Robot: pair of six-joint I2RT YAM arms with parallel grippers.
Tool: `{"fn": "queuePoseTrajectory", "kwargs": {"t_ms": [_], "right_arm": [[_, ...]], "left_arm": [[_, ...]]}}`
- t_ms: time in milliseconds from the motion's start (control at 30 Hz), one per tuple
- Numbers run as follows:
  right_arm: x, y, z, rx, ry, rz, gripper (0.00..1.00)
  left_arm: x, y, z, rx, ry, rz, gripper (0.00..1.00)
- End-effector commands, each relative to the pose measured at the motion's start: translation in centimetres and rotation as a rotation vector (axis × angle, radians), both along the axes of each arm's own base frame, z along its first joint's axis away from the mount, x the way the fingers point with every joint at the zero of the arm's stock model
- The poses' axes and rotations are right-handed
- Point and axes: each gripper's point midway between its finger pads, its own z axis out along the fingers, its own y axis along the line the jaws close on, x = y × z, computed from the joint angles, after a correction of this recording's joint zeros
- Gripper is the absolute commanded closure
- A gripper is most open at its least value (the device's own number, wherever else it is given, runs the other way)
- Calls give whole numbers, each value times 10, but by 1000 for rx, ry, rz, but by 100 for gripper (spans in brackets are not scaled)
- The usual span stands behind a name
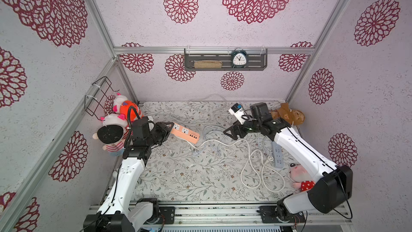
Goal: Unwrap the cord wrapped around the power strip
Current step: Unwrap the power cord from the power strip.
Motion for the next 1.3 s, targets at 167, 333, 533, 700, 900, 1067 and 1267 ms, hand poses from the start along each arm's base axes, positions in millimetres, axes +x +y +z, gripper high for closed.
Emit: {"fn": "queuePoseTrajectory", "kwargs": {"t_ms": [167,333,533,700,900,1067,1267], "right_arm": [[-3,104,21,151,-82,292,1],[-21,131,20,180,-79,346,1],[-37,147,10,173,-39,356,1],[-40,158,1,171,6,347,4],[-41,165,-8,166,50,372,11],[-37,167,-13,164,76,356,35],[-31,166,-4,173,66,310,69]], "left_arm": [[-9,-23,20,-2,-68,-156,100],[-7,-20,16,17,-58,-145,100],[-3,-14,12,45,-42,-113,100],[-1,-15,16,26,-58,-107,100],[-2,-16,17,34,-70,-121,100],[0,-16,18,40,-81,-123,100],[-3,-9,12,107,-75,-104,80]]}}
